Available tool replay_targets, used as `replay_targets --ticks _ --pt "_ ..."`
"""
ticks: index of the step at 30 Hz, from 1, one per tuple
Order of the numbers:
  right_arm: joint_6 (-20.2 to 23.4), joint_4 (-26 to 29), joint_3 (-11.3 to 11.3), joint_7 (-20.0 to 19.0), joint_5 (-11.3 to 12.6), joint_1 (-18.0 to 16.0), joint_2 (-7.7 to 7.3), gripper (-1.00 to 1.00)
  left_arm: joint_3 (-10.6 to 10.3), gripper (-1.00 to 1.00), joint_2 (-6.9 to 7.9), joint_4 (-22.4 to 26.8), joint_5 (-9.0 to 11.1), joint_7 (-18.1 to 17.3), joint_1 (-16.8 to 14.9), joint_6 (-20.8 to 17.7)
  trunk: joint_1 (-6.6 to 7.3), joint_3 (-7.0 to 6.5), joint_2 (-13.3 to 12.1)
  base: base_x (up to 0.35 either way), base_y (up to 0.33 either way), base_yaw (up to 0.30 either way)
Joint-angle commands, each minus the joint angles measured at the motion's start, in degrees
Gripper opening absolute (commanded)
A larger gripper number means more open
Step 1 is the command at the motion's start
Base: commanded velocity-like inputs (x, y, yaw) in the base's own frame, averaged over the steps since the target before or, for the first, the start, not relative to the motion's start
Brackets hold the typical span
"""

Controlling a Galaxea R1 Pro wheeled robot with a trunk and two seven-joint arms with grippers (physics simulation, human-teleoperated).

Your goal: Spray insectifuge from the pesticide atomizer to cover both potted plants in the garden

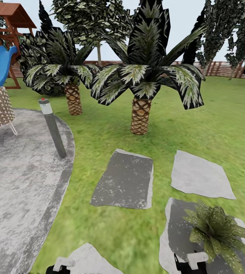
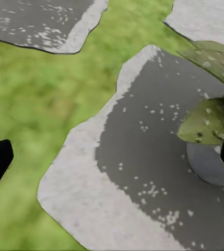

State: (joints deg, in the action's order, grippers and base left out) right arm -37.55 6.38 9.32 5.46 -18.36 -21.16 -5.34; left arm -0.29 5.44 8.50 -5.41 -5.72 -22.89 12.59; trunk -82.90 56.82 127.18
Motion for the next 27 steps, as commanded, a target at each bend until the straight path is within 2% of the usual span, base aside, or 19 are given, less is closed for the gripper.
replay_targets --ticks 1,27 --pt "-0.2 0.0 0.3 0.3 -0.6 0.0 -0.01 1.0 0.0 -1.0 0.01 -0.1 -0.6 0.0 0.0 0.2 0.01 0.01 0.0 0.0 0.0 0.278" --pt "-0.2 0.0 0.3 0.3 -0.6 0.0 0.01 1.0 0.0 -1.0 0.01 -0.1 -0.6 0.0 0.0 0.2 0.01 -0.89 0.0 -0.001 0.0 0.277"
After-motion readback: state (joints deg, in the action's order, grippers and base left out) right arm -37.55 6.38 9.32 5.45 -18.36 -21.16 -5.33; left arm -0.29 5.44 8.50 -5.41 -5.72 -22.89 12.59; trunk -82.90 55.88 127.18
